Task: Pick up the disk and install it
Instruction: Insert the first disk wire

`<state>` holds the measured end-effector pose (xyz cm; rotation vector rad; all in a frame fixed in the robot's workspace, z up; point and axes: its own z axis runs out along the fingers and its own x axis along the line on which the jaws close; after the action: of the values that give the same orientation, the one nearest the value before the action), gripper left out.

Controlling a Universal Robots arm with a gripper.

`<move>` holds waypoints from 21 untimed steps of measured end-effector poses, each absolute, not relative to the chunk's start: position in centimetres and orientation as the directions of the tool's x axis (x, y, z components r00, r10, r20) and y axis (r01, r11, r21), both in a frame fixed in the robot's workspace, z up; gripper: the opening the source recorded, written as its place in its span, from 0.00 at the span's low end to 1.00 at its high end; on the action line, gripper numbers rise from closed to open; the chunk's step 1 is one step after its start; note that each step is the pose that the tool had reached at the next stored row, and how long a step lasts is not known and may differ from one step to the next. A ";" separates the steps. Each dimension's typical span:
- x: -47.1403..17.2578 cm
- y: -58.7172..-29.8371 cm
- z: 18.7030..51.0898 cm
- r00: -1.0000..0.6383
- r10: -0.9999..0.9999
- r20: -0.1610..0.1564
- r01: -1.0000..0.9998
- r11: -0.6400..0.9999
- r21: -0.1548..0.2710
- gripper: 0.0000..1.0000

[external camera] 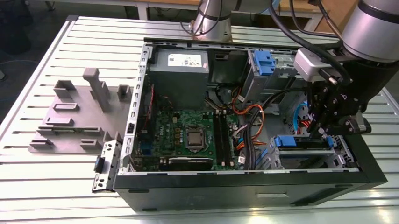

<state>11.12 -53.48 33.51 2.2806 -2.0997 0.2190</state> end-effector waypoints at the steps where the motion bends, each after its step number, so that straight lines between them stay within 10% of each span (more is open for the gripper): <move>1: 11.1 -53.5 33.5 0.076 -0.989 0.126 -0.994 -0.086 -0.070 0.17; 21: 11.3 -53.5 33.3 0.074 -0.988 0.133 -0.994 -0.084 -0.070 0.17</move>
<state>11.27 -53.52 33.30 2.2735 -2.0988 0.2258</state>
